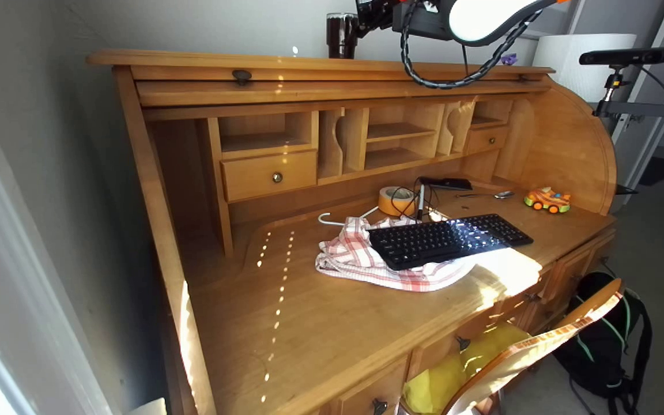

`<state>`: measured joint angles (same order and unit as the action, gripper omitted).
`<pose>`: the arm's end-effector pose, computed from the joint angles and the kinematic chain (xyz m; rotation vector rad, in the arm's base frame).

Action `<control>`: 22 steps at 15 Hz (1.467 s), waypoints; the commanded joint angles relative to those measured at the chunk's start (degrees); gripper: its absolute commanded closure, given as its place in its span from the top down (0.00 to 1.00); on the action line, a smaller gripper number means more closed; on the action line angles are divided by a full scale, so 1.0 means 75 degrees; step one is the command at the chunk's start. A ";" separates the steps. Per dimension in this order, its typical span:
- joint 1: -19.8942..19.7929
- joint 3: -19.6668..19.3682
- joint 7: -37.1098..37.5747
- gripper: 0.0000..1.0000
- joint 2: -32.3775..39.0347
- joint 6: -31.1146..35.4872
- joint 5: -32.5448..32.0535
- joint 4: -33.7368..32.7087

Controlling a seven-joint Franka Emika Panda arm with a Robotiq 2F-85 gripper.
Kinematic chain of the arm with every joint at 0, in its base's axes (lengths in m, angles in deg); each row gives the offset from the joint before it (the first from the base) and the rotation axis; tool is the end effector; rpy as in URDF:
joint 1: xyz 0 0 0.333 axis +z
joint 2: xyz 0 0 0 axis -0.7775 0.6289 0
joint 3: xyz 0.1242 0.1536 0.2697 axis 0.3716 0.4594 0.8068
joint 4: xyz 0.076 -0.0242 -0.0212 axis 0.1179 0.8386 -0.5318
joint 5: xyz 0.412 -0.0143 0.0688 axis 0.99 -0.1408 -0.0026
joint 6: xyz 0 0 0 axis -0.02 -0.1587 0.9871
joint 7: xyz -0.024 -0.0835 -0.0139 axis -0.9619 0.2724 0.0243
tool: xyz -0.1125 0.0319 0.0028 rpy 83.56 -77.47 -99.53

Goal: Move the coffee mug to the left

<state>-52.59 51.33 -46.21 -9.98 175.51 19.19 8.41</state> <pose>0.7699 -0.1244 0.5698 2.4612 -0.5428 1.5395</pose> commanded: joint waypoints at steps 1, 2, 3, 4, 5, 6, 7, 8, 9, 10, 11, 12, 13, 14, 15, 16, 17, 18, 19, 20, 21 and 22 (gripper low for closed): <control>0.0143 -0.0110 -0.0112 0.00 -0.0220 -0.0149 -0.0248 0.0244; 0.0107 -0.0026 -0.0335 0.00 -0.0461 -0.0144 -0.0254 0.0481; 0.0064 0.0080 -0.0629 0.00 -0.0756 -0.0150 -0.0252 0.0756; 0.0069 0.0114 -0.0885 0.00 -0.1146 -0.0104 -0.0314 0.1089; 0.0028 0.0207 -0.1382 0.00 -0.1595 -0.0198 -0.0392 0.1481; -0.0107 0.0454 -0.2080 0.26 -0.2038 -0.0404 -0.0276 0.1887; -0.0050 0.0333 -0.2343 0.28 -0.2376 -0.0613 -0.0410 0.2113; -0.0040 0.0267 -0.2672 0.34 -0.2695 -0.0660 -0.0540 0.2379; -0.0003 0.0194 -0.2965 0.42 -0.2992 -0.0817 -0.0689 0.2570; 0.0027 0.0146 -0.3209 0.49 -0.3289 -0.0982 -0.0886 0.2776; 0.0012 0.0187 -0.3620 0.58 -0.3601 -0.1194 -0.0885 0.3028; 0.0015 0.0254 -0.4104 0.64 -0.3932 -0.1516 -0.0685 0.3296; 0.0038 0.0299 -0.4674 0.71 -0.4234 -0.1746 -0.0348 0.3592; 0.0111 0.0325 -0.5143 0.80 -0.4575 -0.2139 -0.0025 0.3852; -0.0071 0.0604 -0.5665 0.86 -0.4871 -0.2503 0.0462 0.4063; -0.0051 0.0675 -0.5949 0.95 -0.5132 -0.2994 0.0707 0.4198; -0.0058 0.0792 -0.6022 0.99 -0.5389 -0.3604 0.0802 0.4309; -0.0061 0.0907 -0.6119 1.00 -0.5636 -0.4174 0.0918 0.4439; -0.0059 0.1047 -0.6084 1.00 -0.5919 -0.4759 0.0981 0.4625; -0.0036 0.1175 -0.6049 1.00 -0.6186 -0.5346 0.1100 0.4790; 0.0002 0.1279 -0.5980 1.00 -0.6473 -0.5864 0.1291 0.5023; 0.0035 0.1366 -0.5885 1.00 -0.6689 -0.6344 0.1508 0.5194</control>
<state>-52.47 59.51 -90.18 -53.23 136.32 26.24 40.88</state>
